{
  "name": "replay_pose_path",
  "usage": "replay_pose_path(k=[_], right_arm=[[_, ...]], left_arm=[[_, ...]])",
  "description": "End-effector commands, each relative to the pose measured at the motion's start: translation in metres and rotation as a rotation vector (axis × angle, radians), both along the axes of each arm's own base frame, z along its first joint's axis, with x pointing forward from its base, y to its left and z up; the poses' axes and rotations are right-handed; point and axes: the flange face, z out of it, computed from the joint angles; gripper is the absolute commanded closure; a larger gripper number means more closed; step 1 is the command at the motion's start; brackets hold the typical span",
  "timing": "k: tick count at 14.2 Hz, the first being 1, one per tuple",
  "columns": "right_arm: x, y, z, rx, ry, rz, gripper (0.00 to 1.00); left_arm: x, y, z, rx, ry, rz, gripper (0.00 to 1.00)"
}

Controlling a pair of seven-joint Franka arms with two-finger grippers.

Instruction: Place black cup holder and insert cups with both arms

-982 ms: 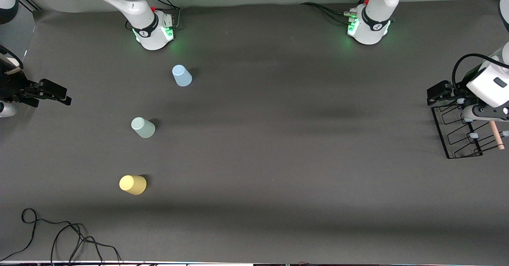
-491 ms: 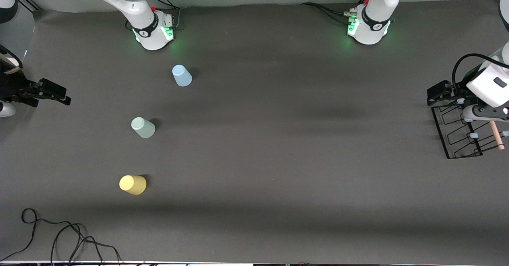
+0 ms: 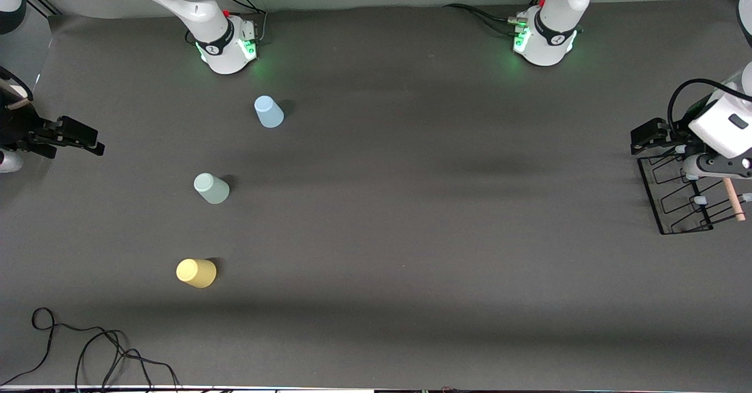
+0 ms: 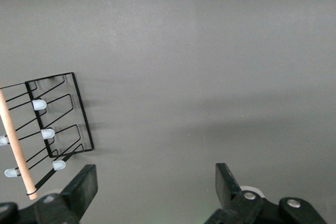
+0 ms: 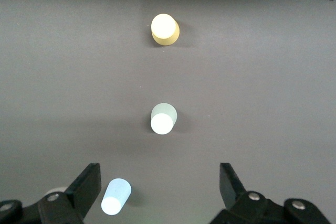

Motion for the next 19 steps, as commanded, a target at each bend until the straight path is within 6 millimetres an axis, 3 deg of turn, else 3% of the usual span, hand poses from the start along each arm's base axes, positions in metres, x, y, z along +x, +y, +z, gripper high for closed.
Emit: replay_pose_path(k=[1, 5, 11, 14, 16, 19], right_arm=[[-0.002, 0.0, 0.007, -0.017, -0.006, 0.015, 0.0], [-0.001, -0.002, 0.007, -0.011, -0.006, 0.008, 0.0], [-0.001, -0.005, 0.006, -0.011, -0.006, 0.007, 0.0], [-0.002, -0.005, 0.005, -0.012, -0.003, 0.005, 0.0], [-0.002, -0.004, 0.007, -0.009, -0.008, 0.005, 0.0], [-0.003, -0.005, 0.01, -0.009, -0.012, 0.004, 0.0]], left_arm=[[-0.003, 0.014, 0.012, 0.003, 0.008, 0.006, 0.0], [-0.004, 0.058, 0.011, 0.002, 0.013, 0.05, 0.0], [-0.008, 0.169, -0.004, 0.0, -0.005, 0.0, 0.05], [-0.006, 0.2, -0.017, 0.078, 0.015, 0.012, 0.05], [-0.003, 0.207, -0.027, 0.107, 0.026, 0.009, 0.04], [0.003, 0.252, -0.062, 0.093, 0.02, -0.045, 0.04]])
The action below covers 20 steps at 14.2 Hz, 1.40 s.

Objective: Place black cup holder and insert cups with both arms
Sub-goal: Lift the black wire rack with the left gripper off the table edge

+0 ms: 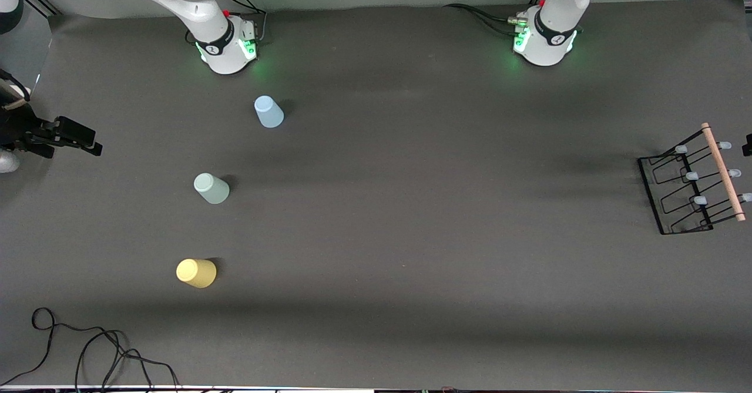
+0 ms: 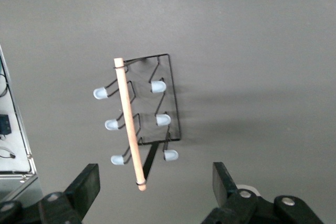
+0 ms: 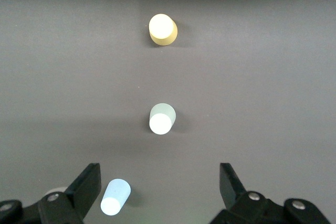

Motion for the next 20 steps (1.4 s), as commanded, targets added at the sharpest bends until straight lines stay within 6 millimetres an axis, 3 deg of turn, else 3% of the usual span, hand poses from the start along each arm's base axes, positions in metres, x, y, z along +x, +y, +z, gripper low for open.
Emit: replay_pose_path(k=[1, 4, 9, 11, 13, 14, 18, 19, 20], right_arm=[[-0.003, -0.001, 0.01, -0.009, -0.012, 0.01, 0.0], [-0.004, -0.002, 0.011, -0.009, -0.015, 0.008, 0.0], [-0.006, 0.0, 0.016, -0.009, -0.024, 0.011, 0.0], [-0.006, 0.0, 0.016, -0.01, -0.022, 0.013, 0.0], [-0.006, 0.0, 0.015, -0.012, -0.021, 0.013, 0.0], [-0.006, 0.0, 0.015, -0.012, -0.021, 0.013, 0.0], [-0.006, 0.002, 0.012, -0.013, -0.014, 0.016, 0.0], [-0.006, 0.002, 0.012, -0.013, -0.014, 0.017, 0.0], [-0.006, 0.001, 0.012, -0.014, -0.013, 0.016, 0.0]], left_arm=[[0.002, 0.056, -0.038, -0.019, -0.002, -0.056, 0.04], [0.005, 0.09, -0.084, -0.082, -0.02, -0.029, 0.05], [0.0, 0.099, -0.171, -0.107, -0.076, 0.011, 0.05], [-0.005, 0.096, -0.191, -0.096, -0.096, 0.014, 0.05], [-0.008, 0.094, -0.198, -0.098, -0.091, 0.014, 0.09], [-0.008, 0.094, -0.198, -0.1, -0.088, 0.014, 0.2], [-0.009, 0.093, -0.195, -0.102, -0.084, 0.01, 0.91], [-0.009, 0.093, -0.194, -0.103, -0.084, 0.007, 1.0], [-0.009, 0.093, -0.192, -0.102, -0.085, 0.005, 1.0]])
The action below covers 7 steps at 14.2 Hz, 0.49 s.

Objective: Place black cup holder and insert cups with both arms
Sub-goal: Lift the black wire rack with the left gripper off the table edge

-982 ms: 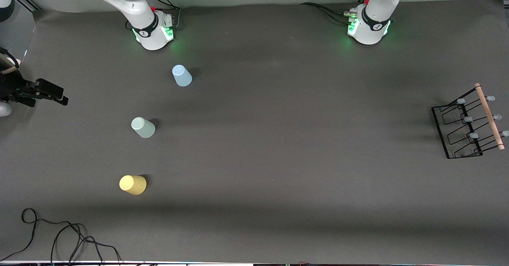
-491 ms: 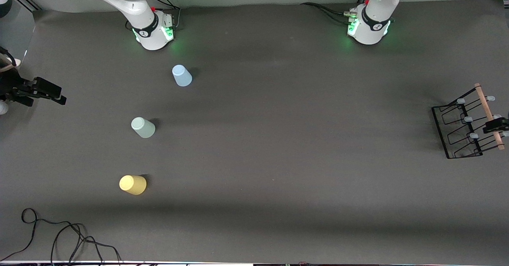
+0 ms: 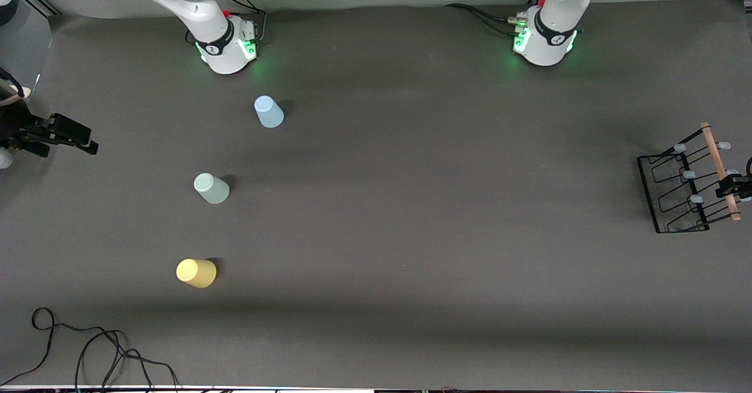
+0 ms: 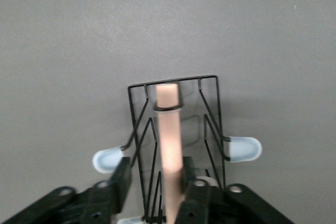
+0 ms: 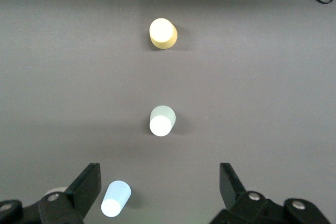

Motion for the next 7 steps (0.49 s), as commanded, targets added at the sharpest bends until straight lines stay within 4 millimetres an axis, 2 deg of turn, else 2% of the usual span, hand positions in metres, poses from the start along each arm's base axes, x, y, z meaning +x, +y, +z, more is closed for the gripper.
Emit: replay_pose_path(k=[1, 5, 7], right_arm=[[-0.005, 0.0, 0.003, -0.014, 0.003, 0.014, 0.0], [-0.005, -0.001, 0.002, -0.014, 0.004, 0.013, 0.0], [-0.005, -0.001, 0.002, -0.014, 0.006, 0.013, 0.0]], left_arm=[[-0.006, -0.006, 0.006, -0.015, -0.002, -0.01, 1.0], [-0.003, -0.011, 0.012, -0.021, 0.009, -0.037, 1.0], [-0.001, -0.019, 0.026, -0.032, 0.024, -0.127, 1.0]])
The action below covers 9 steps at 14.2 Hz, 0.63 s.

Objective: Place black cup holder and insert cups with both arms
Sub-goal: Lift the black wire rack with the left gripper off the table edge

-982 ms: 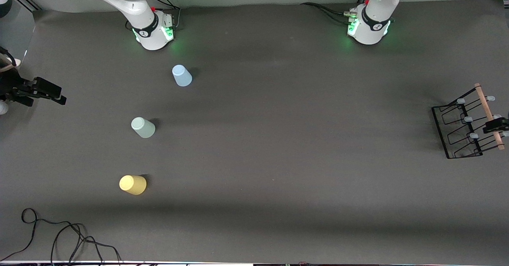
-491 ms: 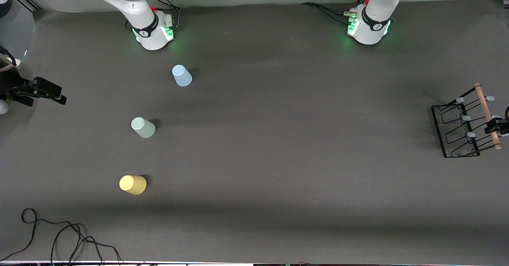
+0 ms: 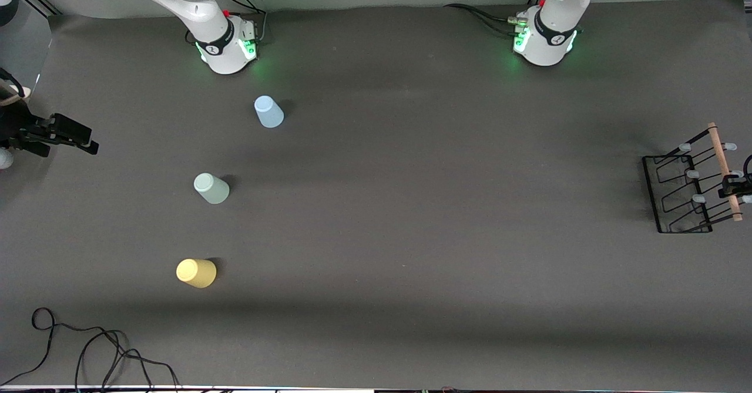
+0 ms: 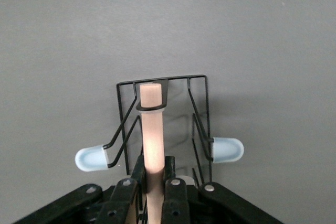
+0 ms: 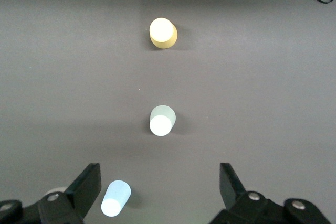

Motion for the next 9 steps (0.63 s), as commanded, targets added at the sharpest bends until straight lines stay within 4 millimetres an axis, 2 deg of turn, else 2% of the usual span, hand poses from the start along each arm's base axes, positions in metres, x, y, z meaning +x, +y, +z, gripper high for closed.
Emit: replay_pose_path(k=[1, 3, 6, 8, 9], right_arm=[[-0.005, 0.0, 0.003, -0.014, 0.004, 0.013, 0.0], [-0.005, 0.0, 0.003, -0.014, 0.004, 0.013, 0.0], [-0.005, 0.0, 0.002, -0.014, 0.006, 0.013, 0.0], [-0.005, -0.002, 0.003, -0.015, 0.004, 0.011, 0.0], [-0.005, -0.002, 0.003, -0.014, 0.004, 0.01, 0.0]], left_arm=[[-0.001, -0.016, 0.031, -0.021, 0.008, -0.106, 1.0], [0.001, -0.039, 0.047, -0.044, 0.026, -0.134, 1.0], [0.017, -0.1, 0.082, -0.059, 0.048, -0.162, 1.0], [0.025, -0.149, 0.099, -0.06, 0.08, -0.103, 1.0], [0.029, -0.182, 0.106, -0.054, 0.083, -0.088, 1.0]])
